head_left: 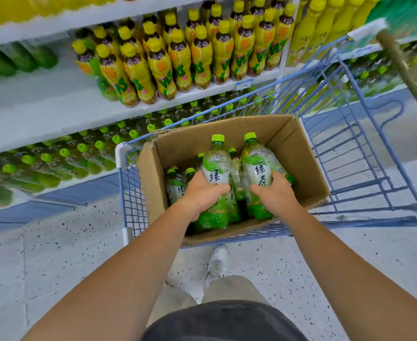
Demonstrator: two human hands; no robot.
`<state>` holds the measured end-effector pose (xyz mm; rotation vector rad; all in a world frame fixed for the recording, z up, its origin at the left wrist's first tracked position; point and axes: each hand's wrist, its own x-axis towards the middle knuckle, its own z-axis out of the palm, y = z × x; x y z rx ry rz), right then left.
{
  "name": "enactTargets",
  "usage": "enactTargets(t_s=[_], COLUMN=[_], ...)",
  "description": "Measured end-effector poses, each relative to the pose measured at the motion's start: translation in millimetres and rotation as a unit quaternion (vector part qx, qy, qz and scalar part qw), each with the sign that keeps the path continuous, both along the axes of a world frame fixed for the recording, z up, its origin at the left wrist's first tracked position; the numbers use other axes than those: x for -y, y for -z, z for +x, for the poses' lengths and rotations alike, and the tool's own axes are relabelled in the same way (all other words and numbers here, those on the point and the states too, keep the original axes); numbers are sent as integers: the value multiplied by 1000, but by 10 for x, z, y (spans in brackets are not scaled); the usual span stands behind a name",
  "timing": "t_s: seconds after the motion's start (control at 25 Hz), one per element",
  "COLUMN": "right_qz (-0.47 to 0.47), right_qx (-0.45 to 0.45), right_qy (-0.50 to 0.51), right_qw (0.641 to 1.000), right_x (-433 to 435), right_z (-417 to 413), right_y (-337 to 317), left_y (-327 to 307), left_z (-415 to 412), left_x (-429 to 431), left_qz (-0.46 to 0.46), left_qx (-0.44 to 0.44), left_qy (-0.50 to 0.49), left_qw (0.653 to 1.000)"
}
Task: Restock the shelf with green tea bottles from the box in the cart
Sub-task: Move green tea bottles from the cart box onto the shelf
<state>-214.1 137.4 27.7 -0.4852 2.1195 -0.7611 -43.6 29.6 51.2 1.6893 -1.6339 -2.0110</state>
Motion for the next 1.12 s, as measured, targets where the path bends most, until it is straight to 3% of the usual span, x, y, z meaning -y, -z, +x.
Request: enactTargets(t_s=[0.2, 0.4, 0.8, 1.12], right_qz=[-29, -57, -159, -209], right_qx=[-20, -62, -101, -131], right_qy=[-53, -117, -138, -148], right_qw=[998, 990, 972, 958], right_x=[175, 535, 1303, 2144], right_z=[410, 933, 2681, 3904], right_y=[-375, -781, -1269, -1463], left_y=[-472, -826, -1249, -1409], left_z=[507, 1105, 2921, 4070], left_x=[30, 240, 813, 1596], left_qz=[-29, -116, -196, -265], left_qx=[0, -67, -47, -35], left_qy=[-56, -77, -154, -155], left_qw=[998, 988, 967, 951])
